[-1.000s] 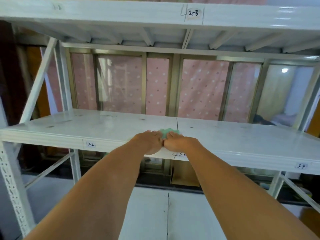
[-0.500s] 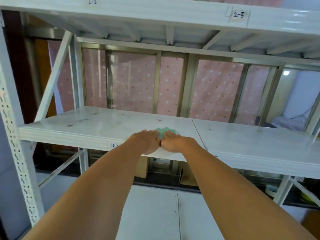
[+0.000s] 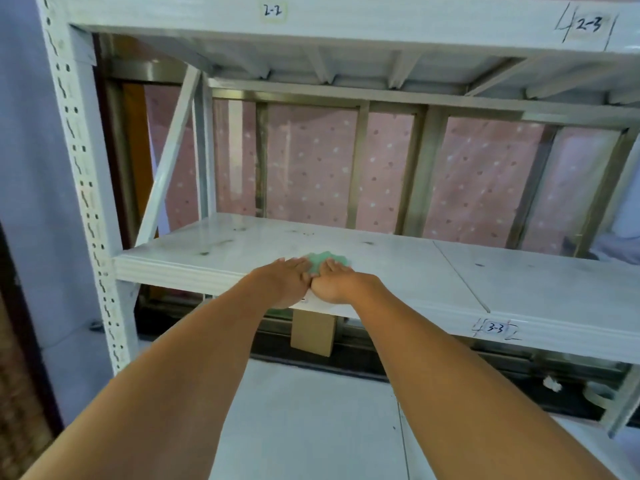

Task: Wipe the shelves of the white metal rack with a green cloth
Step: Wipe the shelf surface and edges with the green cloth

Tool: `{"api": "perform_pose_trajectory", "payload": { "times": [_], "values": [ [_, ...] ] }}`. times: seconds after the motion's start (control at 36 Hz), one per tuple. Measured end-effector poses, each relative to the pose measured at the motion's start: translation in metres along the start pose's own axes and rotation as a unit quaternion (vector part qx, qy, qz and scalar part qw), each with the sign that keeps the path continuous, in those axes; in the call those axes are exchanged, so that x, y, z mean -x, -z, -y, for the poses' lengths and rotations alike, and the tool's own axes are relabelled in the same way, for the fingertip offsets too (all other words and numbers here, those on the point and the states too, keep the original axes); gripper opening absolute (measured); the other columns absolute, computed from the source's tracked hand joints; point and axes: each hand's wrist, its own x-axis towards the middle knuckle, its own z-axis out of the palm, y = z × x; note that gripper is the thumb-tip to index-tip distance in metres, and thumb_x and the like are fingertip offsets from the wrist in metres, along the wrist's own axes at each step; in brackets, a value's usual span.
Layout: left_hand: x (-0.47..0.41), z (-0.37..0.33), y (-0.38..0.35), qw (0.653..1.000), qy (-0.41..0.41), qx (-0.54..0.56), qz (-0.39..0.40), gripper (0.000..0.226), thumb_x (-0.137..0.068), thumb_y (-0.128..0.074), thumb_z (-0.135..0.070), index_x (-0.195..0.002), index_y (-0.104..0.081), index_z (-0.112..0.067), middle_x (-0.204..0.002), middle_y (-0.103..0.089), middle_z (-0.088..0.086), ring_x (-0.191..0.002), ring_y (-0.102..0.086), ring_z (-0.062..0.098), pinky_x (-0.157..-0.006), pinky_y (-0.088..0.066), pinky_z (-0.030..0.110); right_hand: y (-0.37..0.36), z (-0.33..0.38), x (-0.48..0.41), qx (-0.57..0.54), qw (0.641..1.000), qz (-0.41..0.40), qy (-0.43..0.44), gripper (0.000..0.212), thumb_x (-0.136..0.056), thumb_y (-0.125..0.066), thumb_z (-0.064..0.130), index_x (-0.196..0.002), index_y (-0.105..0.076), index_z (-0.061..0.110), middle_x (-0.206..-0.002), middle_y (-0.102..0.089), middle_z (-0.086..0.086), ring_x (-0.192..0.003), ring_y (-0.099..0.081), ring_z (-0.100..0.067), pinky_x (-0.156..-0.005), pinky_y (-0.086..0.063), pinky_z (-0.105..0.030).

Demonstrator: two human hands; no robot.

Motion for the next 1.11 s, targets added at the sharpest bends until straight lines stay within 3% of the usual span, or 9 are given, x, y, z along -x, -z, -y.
{"api": "perform_pose_trajectory", "payload": {
  "times": [0.33,0.56,0.78,0.86,0.92,0.97,1.11],
  "values": [
    [0.021,0.099,0.000,1.000,0.014,-0.008,-0.005,0.053,-0.107,-0.011,-0.028,-0.158,-0.001,-0.017,-0.167,0.004,-0.001,-0.154,0.003,0.014,-0.123,0.003,0.031,-0.010,0.098,-0.033,-0.003,1.000,-0.023,0.011,0.070,-0.101,-0.010,0.050,-0.158,0.007,0.014,-0.166,0.013,-0.007,-0.153,0.008,-0.024,-0.123,0.001,-0.042],
    [0.027,0.175,-0.006,0.999,0.022,0.025,-0.026,0.054,-0.106,-0.010,-0.033,-0.159,-0.008,-0.019,-0.167,-0.007,-0.001,-0.154,-0.005,0.012,-0.125,-0.003,0.031,-0.004,0.167,-0.050,0.012,1.000,-0.002,0.015,0.069,-0.102,-0.011,0.049,-0.158,0.009,0.012,-0.165,0.014,-0.009,-0.153,0.009,-0.025,-0.123,0.004,-0.041],
    [0.037,0.228,0.004,0.998,0.046,-0.024,0.027,0.053,-0.108,-0.016,-0.028,-0.159,-0.005,-0.019,-0.167,-0.001,0.000,-0.154,-0.004,0.016,-0.124,-0.003,0.033,-0.007,0.224,-0.079,-0.001,1.000,0.005,0.023,0.073,-0.102,-0.016,0.051,-0.158,0.010,0.013,-0.165,0.015,-0.008,-0.153,0.009,-0.026,-0.122,0.003,-0.042],
    [0.041,0.243,0.013,0.996,0.053,-0.062,0.047,0.053,-0.108,-0.023,-0.021,-0.159,-0.010,-0.019,-0.167,-0.006,0.002,-0.154,-0.010,0.021,-0.124,-0.008,0.037,-0.008,0.245,-0.095,-0.018,1.000,0.010,0.018,0.077,-0.101,-0.022,0.053,-0.158,0.012,0.013,-0.165,0.015,-0.008,-0.153,0.008,-0.027,-0.123,0.002,-0.044],
    [0.041,0.260,0.015,0.995,0.064,-0.069,0.042,0.055,-0.106,-0.030,-0.020,-0.158,-0.014,-0.018,-0.164,-0.019,0.004,-0.151,-0.023,0.025,-0.124,-0.019,0.041,-0.010,0.260,-0.108,-0.016,1.000,0.013,0.018,0.080,-0.100,-0.026,0.054,-0.157,0.013,0.013,-0.165,0.016,-0.010,-0.153,0.009,-0.028,-0.123,0.001,-0.045],
    [0.040,0.274,0.017,0.994,0.075,-0.079,0.021,0.056,-0.102,-0.036,-0.020,-0.156,-0.021,-0.017,-0.158,-0.035,0.006,-0.143,-0.037,0.027,-0.117,-0.033,0.043,-0.012,0.273,-0.118,-0.010,1.000,0.013,0.021,0.084,-0.098,-0.029,0.057,-0.157,0.014,0.013,-0.165,0.016,-0.010,-0.152,0.009,-0.028,-0.123,0.001,-0.045],
    [0.044,0.280,0.025,0.986,0.083,-0.146,0.013,0.048,-0.098,-0.042,-0.011,-0.145,-0.040,-0.023,-0.140,-0.053,-0.001,-0.130,-0.049,0.022,-0.101,-0.044,0.036,-0.015,0.296,-0.141,0.007,0.999,0.013,0.051,0.083,-0.098,-0.031,0.057,-0.158,0.009,0.017,-0.166,0.010,-0.011,-0.153,0.004,-0.030,-0.123,-0.003,-0.048]
  ]
}}
